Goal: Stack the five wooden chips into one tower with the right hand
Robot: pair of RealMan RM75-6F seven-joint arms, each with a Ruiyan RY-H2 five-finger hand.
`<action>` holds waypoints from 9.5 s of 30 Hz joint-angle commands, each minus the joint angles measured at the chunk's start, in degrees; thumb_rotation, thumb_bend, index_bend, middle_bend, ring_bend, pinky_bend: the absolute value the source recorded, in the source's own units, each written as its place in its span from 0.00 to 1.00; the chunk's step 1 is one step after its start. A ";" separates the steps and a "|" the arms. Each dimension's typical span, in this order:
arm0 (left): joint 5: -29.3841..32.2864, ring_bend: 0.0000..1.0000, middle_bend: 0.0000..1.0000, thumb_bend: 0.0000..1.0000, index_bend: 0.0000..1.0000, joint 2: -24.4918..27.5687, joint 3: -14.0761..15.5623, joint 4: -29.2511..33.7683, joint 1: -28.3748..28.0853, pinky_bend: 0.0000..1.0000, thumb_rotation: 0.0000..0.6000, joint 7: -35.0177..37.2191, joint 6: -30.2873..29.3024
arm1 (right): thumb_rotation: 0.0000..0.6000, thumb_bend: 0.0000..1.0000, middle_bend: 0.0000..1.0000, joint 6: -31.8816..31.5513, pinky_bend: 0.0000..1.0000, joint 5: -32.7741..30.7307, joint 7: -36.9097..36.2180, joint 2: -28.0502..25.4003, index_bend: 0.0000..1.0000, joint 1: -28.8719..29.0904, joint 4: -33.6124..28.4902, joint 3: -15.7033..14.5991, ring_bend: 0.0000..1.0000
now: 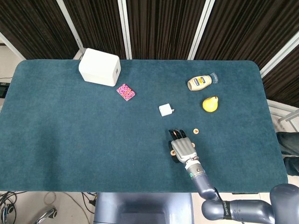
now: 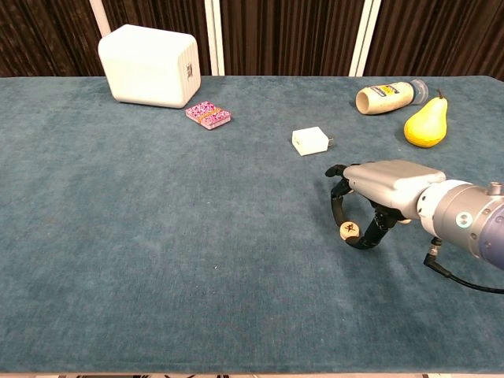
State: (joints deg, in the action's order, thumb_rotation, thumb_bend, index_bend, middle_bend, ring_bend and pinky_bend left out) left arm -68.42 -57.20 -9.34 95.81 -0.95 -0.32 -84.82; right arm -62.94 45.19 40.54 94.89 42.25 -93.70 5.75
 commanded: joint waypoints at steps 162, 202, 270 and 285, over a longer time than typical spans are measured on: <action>1.16 0.00 0.00 0.09 0.00 0.16 -0.20 0.29 -0.04 0.06 1.00 -0.61 0.47 | 1.00 0.39 0.00 -1.11 0.00 4.47 1.96 -4.20 0.51 -2.76 -5.22 0.61 0.00; 1.79 0.00 0.00 0.09 0.00 0.03 -0.28 0.54 -0.16 0.07 1.00 -1.51 0.55 | 1.00 0.39 0.00 -1.65 0.00 1.30 3.38 -2.11 0.50 -1.37 -2.70 -0.24 0.00; 2.22 0.00 0.00 0.09 0.00 0.14 -0.41 0.43 -0.14 0.07 1.00 -1.45 0.70 | 1.00 0.39 0.00 1.91 0.00 -3.38 3.68 -0.02 0.38 6.87 9.15 6.38 0.00; 2.51 0.00 0.00 0.09 0.00 0.33 -0.54 0.34 -0.07 0.07 1.00 -1.02 0.84 | 1.00 0.39 0.00 3.58 0.00 -4.31 2.74 3.75 0.45 6.93 16.25 5.15 0.00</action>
State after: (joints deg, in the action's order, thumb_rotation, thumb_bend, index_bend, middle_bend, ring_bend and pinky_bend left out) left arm -65.91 -56.87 -9.87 96.15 -1.03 -1.34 -83.98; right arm -59.42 40.86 43.39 98.50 49.25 -77.65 10.98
